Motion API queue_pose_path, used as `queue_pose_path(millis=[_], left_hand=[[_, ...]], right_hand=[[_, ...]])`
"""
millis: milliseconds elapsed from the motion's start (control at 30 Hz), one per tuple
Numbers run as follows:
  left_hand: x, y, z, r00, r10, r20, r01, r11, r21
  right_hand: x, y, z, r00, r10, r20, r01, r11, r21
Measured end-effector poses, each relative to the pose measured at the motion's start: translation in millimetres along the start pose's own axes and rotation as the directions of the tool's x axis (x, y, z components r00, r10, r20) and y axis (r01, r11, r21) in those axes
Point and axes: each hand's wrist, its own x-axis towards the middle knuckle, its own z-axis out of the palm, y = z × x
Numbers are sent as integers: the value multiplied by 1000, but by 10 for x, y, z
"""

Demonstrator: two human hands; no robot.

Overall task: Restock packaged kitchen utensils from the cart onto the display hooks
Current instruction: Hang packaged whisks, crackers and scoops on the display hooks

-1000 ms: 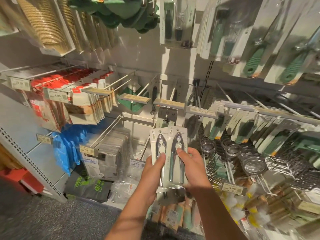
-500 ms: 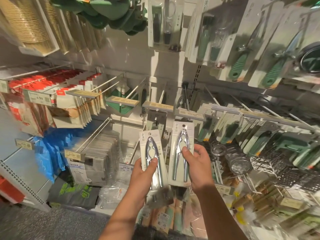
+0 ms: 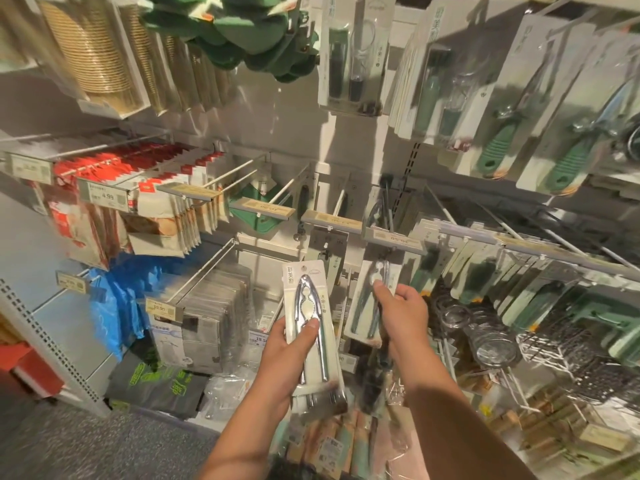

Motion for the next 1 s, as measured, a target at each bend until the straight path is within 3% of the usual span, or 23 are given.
queue_pose_path(millis=[233, 400, 600, 733, 1000], left_hand=[[102, -84, -44, 994, -90, -59, 90, 996, -3], [128, -87, 3, 989, -140, -42, 136, 987, -86], [165, -162, 65, 993, -100, -69, 103, 994, 42], [167, -143, 91, 993, -107, -50, 111, 991, 80], [312, -389, 13, 994, -109, -26, 108, 994, -34]], right_hand=[[-68, 101, -22, 986, 105, 130, -103, 994, -26], [-328, 113, 24, 964, 104, 247, -103, 995, -15], [-503, 106, 129, 934, -19, 357, 53, 995, -86], [-559, 189, 210, 931, -24, 363, 76, 989, -129], [-593, 335, 268, 935, -7, 355, 50, 992, -112]])
